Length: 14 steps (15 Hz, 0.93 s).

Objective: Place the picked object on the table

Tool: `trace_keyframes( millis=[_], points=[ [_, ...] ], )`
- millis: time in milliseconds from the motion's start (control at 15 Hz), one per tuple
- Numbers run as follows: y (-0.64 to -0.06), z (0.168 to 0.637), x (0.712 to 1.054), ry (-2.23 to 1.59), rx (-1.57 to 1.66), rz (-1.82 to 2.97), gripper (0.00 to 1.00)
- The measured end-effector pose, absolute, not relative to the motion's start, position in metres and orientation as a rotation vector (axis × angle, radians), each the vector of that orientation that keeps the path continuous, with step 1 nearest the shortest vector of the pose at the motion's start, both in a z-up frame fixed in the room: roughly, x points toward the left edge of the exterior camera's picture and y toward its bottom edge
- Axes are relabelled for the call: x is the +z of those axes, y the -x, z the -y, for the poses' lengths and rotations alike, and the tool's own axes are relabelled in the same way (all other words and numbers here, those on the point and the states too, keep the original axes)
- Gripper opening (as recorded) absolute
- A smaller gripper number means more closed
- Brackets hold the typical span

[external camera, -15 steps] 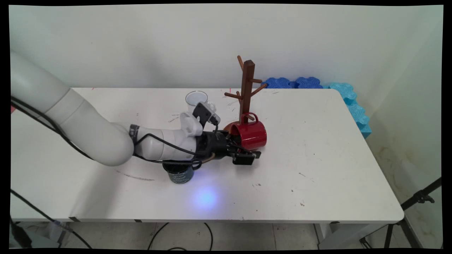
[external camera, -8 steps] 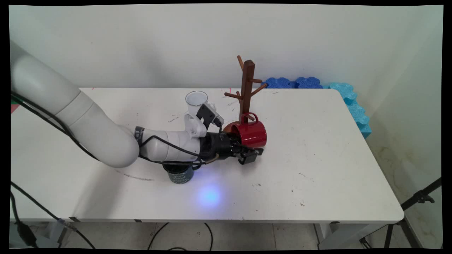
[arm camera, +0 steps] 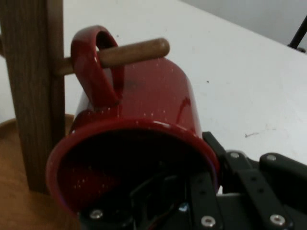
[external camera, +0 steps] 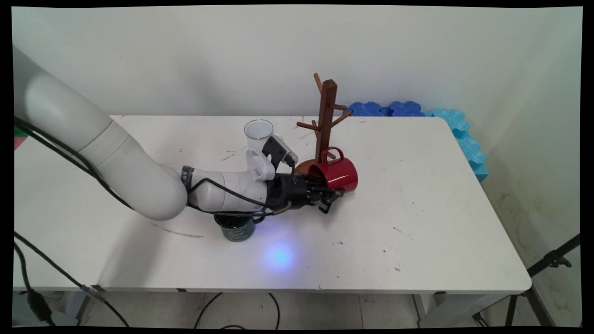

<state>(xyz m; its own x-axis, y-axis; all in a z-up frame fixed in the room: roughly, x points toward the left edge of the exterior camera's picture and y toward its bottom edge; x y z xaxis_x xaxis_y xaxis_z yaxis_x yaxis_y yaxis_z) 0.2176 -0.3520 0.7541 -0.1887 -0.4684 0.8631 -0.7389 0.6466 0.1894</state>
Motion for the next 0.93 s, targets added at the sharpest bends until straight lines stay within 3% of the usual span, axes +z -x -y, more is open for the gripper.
trace_keyframes(
  millis=[933],
  points=[
    [-0.212, 0.344, 0.767, -0.924, 0.3, 1.818, 0.0]
  ],
)
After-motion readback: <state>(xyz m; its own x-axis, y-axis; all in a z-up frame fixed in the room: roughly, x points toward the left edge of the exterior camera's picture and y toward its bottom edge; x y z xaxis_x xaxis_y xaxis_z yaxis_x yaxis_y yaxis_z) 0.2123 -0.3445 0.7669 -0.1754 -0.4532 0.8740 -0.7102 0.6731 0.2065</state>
